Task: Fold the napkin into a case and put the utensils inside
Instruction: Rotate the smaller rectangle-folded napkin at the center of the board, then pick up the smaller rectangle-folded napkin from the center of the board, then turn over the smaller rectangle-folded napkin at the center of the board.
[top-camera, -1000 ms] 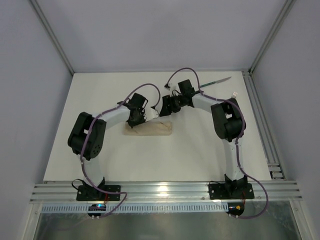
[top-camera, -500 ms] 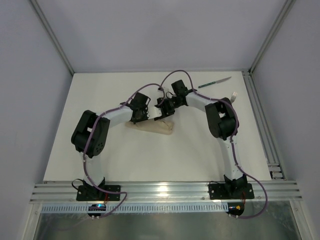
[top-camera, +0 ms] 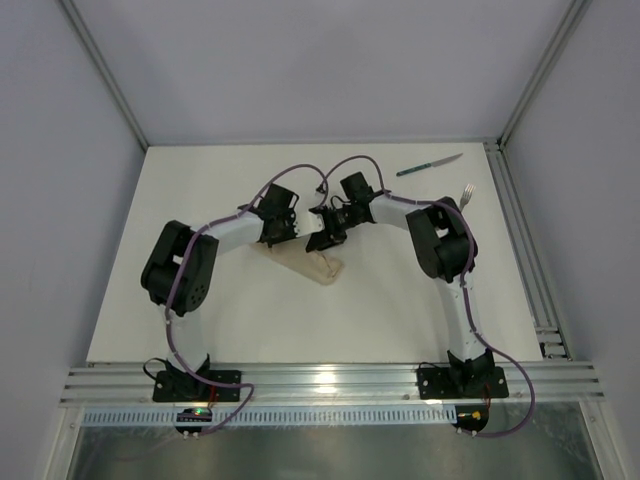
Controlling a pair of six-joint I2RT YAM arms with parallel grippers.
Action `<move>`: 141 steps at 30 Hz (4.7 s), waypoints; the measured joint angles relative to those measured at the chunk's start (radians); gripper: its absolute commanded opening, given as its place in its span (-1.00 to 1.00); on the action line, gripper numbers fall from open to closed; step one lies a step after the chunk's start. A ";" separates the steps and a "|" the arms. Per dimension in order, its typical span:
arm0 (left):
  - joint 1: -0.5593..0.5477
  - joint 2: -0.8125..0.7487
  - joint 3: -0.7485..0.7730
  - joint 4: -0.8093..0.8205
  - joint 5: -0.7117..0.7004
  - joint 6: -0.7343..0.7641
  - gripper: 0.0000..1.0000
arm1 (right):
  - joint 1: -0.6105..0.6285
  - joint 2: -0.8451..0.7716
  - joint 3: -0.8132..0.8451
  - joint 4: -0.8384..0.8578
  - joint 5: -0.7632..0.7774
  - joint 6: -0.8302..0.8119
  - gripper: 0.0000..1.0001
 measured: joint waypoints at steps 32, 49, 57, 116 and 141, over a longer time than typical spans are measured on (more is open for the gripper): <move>0.241 -0.150 0.152 -0.238 0.311 -0.509 0.21 | 0.093 -0.213 -0.476 0.612 0.282 0.328 -0.93; 0.240 0.025 0.127 -0.237 0.415 -0.614 -0.06 | 0.116 -0.266 -0.531 0.626 0.359 0.315 -0.86; 0.250 0.031 0.126 -0.220 0.423 -0.601 -0.33 | 0.113 -0.225 -0.490 0.658 0.275 0.338 -0.14; 0.332 -0.257 0.120 -0.287 0.358 -0.572 0.02 | 0.406 -0.301 -0.400 -0.143 1.781 -0.260 -0.93; 0.334 -0.261 0.132 -0.302 0.360 -0.573 0.10 | 0.629 -0.365 -0.280 -0.109 1.454 -0.213 0.25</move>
